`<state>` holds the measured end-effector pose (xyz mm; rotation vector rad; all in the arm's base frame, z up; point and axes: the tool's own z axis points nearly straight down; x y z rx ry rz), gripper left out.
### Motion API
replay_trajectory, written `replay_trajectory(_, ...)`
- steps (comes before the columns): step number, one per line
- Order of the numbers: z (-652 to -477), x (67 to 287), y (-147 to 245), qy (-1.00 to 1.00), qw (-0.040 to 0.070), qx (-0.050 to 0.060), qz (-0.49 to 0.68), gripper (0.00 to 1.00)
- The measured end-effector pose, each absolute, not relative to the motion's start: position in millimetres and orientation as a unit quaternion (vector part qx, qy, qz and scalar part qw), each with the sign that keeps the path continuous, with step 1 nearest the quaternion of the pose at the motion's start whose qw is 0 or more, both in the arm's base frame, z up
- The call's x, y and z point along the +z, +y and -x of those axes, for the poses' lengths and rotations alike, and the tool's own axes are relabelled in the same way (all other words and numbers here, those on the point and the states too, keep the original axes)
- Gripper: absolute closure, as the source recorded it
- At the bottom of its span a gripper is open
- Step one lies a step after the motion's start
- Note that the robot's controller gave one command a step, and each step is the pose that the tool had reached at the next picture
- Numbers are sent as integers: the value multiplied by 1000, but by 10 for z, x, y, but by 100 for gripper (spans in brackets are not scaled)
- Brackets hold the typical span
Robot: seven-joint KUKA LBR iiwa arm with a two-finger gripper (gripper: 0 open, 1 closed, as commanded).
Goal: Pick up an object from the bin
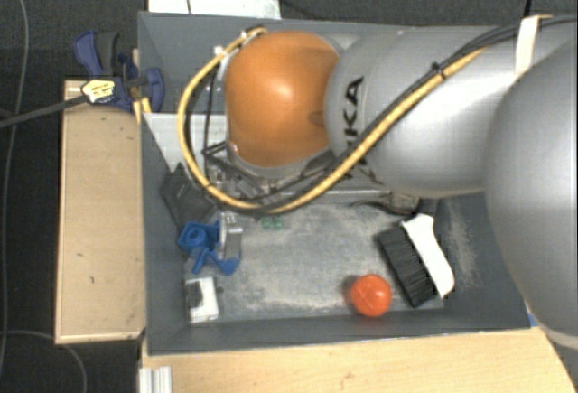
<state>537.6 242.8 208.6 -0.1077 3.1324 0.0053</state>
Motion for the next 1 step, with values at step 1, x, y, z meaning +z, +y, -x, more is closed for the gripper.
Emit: replay_trajectory(1, -5493, 1418, 2373, 992, 4, 1, 130, 0)
